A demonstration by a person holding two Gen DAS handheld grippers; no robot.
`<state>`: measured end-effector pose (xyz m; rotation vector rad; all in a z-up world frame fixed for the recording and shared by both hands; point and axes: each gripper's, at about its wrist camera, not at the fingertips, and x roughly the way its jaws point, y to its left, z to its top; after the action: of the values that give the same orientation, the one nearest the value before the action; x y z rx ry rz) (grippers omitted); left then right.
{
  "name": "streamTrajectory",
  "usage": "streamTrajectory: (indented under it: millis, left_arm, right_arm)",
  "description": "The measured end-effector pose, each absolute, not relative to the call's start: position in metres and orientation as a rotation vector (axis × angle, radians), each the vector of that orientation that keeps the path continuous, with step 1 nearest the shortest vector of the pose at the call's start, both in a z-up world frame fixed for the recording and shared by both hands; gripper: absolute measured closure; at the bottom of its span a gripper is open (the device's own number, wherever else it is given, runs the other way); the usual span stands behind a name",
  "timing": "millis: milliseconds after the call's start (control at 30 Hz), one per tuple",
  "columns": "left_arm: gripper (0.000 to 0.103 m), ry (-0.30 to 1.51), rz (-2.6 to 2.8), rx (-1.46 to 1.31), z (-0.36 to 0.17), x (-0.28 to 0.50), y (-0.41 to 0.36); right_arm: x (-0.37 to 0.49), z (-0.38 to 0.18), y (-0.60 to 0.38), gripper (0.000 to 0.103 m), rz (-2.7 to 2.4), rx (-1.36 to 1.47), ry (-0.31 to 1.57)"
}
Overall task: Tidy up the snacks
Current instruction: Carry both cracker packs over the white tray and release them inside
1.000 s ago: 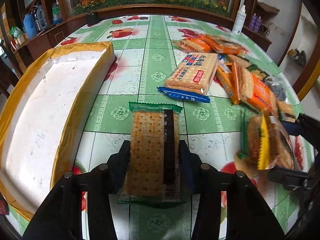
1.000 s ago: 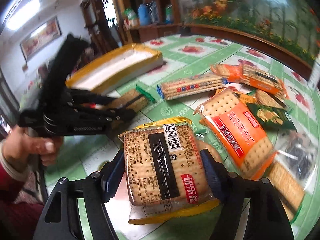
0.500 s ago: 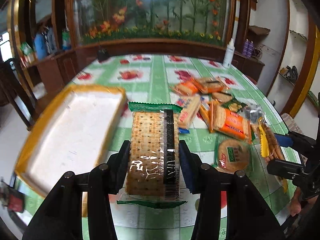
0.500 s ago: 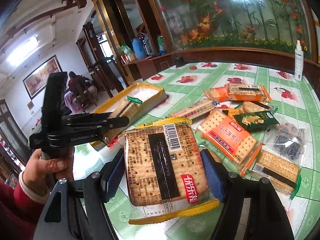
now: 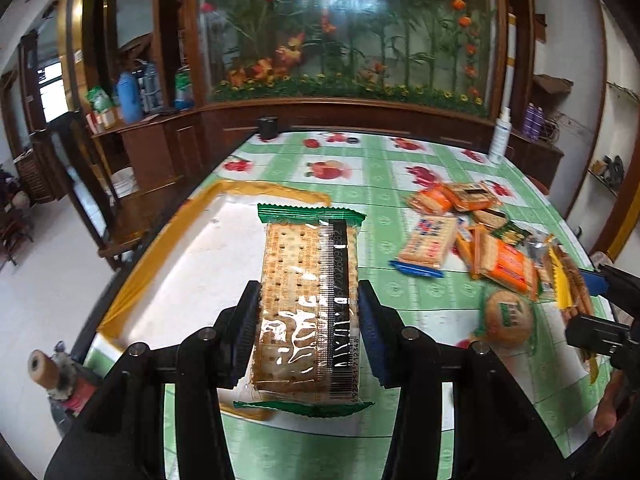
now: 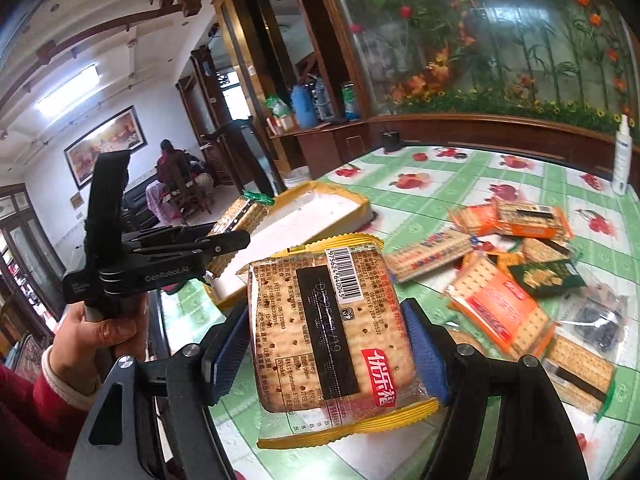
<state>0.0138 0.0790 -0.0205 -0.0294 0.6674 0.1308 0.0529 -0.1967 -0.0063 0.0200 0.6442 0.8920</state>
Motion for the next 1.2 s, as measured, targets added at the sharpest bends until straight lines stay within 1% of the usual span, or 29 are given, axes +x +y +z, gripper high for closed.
streamTrajectory:
  millis: [467,700,1033,1200]
  left_arm:
    - [0.058,0.654,0.247,-0.086,-0.025,0.002,0.134]
    - [0.058,0.672,0.288,-0.129,-0.036,0.005,0.166]
    - [0.058,0.707,0.346,-0.201,-0.056,0.022,0.206]
    - [0.058,0.735,0.35,-0.215,-0.067,0.036,0.214]
  right_arm:
    - [0.061,0.004,-0.134,0.029,1.018,-0.018,0.654]
    - [0.071,-0.001,-0.088,0.029,1.085,-0.001,0.694]
    - [0.108,-0.026,0.004,0.029,1.064,-0.007,0.785]
    - [0.134,-0.047,0.035,0.029,1.039,0.057,0.837]
